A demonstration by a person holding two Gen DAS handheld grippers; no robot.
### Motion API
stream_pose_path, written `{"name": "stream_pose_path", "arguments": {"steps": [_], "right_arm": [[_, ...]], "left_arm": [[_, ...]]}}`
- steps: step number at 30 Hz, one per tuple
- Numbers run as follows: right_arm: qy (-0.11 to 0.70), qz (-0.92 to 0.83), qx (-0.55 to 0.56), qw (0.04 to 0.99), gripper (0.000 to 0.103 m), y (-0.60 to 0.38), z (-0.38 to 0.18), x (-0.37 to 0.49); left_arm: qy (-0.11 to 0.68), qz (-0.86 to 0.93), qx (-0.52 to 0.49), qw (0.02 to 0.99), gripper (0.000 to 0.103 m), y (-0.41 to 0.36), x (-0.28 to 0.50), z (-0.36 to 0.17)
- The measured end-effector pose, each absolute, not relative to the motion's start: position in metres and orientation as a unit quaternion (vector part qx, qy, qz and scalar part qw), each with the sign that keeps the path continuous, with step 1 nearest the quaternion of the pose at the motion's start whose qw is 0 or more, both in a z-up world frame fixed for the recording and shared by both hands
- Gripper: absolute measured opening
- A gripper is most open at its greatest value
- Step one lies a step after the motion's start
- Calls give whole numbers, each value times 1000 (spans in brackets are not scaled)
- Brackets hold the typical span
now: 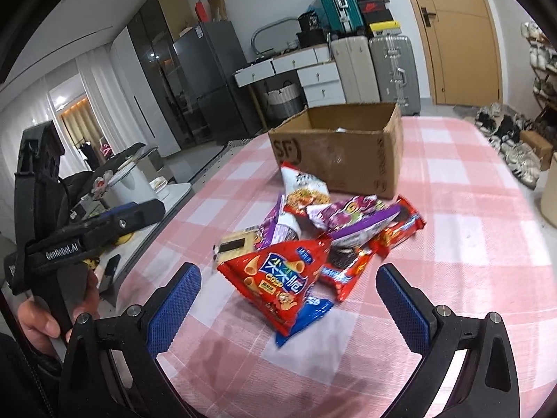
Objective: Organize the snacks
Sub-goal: 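Lower the right gripper onto the red biscuit bag and grasp it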
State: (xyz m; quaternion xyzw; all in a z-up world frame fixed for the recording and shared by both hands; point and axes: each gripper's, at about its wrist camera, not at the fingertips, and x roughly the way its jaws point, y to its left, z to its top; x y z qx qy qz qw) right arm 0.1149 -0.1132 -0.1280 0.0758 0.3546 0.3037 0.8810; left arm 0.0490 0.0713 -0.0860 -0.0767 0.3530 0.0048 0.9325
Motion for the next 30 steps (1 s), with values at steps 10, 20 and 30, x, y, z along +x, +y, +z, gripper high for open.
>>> {"name": "stream_pose_path", "arguments": {"steps": [10,20,30], "right_arm": [[390,318,115,856,102,-108,-155,140],[407,336,133,839,102,-93,-173,160],[418,343,132,831,88,-77,-184,173]], "left_arm": [[386,-1,-82,919,102,80,58,-125],[405,-1,-84,910,102,89,69,-151],[421,7,-87,903,102,95,75,-168]]}}
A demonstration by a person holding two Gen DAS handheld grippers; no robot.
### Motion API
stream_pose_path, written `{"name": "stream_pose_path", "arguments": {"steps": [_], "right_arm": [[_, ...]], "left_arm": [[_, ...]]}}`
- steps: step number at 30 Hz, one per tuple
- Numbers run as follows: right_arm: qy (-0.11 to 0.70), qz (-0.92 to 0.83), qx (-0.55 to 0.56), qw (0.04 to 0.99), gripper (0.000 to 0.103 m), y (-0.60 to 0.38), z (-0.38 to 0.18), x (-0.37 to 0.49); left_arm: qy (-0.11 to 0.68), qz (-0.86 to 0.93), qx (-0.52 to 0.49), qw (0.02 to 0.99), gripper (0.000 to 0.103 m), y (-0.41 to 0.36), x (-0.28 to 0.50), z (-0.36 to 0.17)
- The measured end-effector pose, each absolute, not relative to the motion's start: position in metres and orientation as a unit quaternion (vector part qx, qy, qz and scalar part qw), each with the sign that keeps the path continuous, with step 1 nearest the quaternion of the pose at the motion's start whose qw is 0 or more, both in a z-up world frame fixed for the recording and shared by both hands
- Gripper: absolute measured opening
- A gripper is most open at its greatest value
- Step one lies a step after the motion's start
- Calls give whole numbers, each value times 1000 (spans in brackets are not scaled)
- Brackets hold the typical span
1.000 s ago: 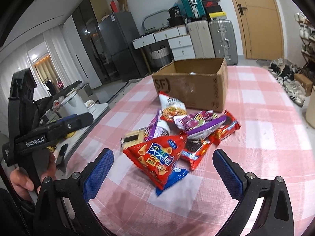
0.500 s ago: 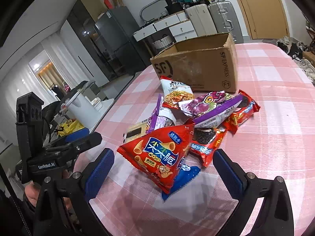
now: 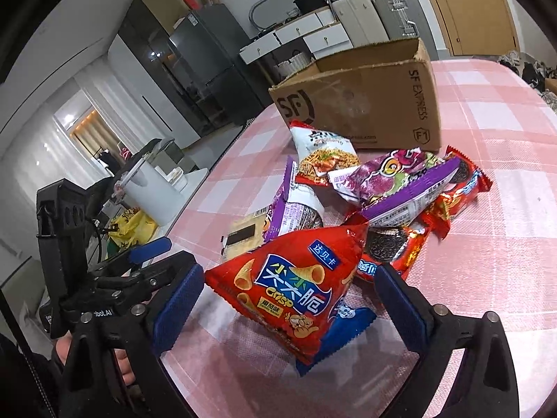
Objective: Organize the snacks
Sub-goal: 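Lower the right gripper onto the red biscuit bag and grasp it, then lift the red biscuit bag out of the pile with the right gripper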
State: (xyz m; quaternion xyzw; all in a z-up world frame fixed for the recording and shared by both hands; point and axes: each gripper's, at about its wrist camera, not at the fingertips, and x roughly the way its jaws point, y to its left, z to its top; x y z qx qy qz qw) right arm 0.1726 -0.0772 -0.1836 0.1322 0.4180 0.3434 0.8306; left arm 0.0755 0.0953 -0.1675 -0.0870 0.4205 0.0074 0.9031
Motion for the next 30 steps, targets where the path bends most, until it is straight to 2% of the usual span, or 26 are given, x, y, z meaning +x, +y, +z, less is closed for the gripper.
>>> {"name": "stream_pose_path", "arguments": {"steps": [2,5,9,10,11,23,30], "right_arm": [[421,349,133,826,81,-74,-186,174],[418,352,132,827,78,-70,-187,174],[413,365,149,821,64,-75,-188,173],[412,368,152,820,56,-77,-188,172],[414,367,156,818,39,-79,-189,172],[415,373,179,810,30,-90,-193,168],[413,363,175,817,29,-97,-190,166]], "left_arm": [[424,12,-86,902,102,97,75,-170],[425,13,-91,901,102,99,76,-173],[425,14,-91,900,102,99,75,-173],[425,13,-91,901,102,99,74,-173],[425,13,-91,901,102,99,73,-173],[423,13,-88,902,102,97,66,-169],[425,13,-86,901,102,96,65,-169]]}}
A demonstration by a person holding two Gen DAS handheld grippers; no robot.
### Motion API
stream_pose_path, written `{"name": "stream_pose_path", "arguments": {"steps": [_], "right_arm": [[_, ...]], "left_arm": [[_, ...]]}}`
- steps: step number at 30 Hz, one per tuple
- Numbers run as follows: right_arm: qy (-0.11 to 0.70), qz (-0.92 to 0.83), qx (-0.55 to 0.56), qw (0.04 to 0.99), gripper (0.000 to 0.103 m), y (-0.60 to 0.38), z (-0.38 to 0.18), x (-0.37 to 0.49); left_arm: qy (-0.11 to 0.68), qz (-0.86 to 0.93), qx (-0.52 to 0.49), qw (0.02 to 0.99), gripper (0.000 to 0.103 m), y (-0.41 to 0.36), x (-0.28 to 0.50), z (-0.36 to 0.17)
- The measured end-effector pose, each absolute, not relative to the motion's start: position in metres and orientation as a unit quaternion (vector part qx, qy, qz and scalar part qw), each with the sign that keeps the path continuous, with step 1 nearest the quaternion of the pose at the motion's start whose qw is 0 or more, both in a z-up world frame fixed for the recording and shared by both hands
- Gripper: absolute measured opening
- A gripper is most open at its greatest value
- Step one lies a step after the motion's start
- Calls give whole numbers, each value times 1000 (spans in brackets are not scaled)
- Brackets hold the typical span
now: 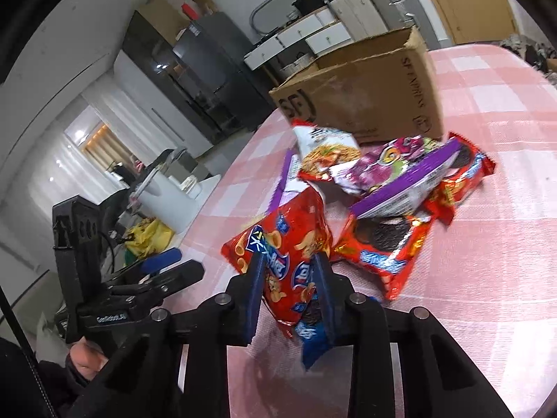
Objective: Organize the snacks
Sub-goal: 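Lift the red biscuit bag out of the pile with the right gripper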
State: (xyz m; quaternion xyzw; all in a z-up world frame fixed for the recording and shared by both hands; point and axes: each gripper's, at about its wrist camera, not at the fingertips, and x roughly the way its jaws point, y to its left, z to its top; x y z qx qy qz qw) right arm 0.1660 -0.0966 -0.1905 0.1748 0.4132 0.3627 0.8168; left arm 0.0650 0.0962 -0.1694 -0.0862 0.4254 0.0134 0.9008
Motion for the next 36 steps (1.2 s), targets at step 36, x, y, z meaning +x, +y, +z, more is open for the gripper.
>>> {"name": "stream_pose_path", "arguments": {"steps": [36], "right_arm": [[466,390,187,772,46,-42,-209,210]], "left_arm": [[446,13,-107,888,102,111,64,-188]]}}
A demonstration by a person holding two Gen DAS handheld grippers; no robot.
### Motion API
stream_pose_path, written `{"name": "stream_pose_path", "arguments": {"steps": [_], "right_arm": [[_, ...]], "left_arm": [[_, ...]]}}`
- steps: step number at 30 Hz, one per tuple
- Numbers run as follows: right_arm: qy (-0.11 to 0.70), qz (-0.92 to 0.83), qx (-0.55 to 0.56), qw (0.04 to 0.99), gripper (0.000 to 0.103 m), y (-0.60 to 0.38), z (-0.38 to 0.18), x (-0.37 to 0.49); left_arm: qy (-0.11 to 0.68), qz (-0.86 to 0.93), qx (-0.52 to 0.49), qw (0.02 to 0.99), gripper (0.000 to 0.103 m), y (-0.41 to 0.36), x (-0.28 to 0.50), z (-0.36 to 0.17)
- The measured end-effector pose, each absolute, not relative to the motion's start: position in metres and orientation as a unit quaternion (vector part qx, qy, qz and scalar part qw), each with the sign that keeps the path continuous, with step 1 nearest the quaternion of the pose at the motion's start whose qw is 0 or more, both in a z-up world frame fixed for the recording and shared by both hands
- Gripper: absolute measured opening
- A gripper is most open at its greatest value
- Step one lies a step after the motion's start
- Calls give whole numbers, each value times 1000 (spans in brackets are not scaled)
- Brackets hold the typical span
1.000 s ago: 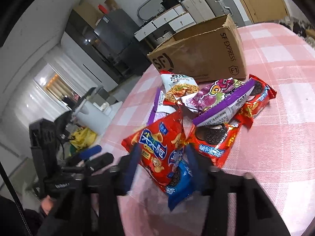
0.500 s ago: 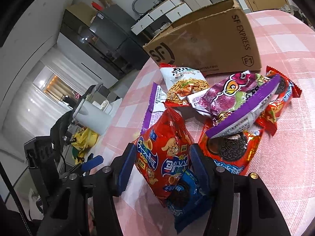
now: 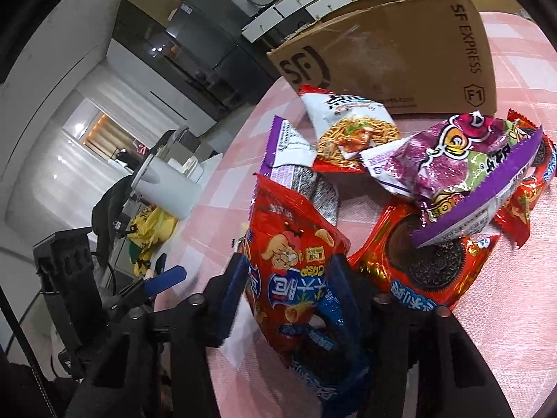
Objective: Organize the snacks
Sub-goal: 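Lift the red biscuit bag out of the pile with the right gripper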
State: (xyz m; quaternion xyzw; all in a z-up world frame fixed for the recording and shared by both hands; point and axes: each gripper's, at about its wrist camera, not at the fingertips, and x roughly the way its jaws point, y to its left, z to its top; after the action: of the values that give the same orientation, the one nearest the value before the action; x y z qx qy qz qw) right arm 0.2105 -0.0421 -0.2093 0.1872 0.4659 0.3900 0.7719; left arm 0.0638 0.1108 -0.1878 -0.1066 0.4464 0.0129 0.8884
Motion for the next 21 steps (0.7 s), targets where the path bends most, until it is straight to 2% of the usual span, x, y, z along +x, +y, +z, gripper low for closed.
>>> {"name": "stream_pose_path", "arguments": {"steps": [8,13,17,21], "right_arm": [[462,401,218,760,41,-59,-213,208],[458,396,200,771,41,-61,-208,204],[449,407,204,769,32,-58,-200,200],[454,391,189,778,31,-56,-198,198]], "left_arm": [[446,17,-107,888,102,113,63,-187],[446,17,-106,889,102,114,62,-186],[447,16,-108,888,102,116,62,-187],[447,17,-111,888,102,118,62,-187]]}}
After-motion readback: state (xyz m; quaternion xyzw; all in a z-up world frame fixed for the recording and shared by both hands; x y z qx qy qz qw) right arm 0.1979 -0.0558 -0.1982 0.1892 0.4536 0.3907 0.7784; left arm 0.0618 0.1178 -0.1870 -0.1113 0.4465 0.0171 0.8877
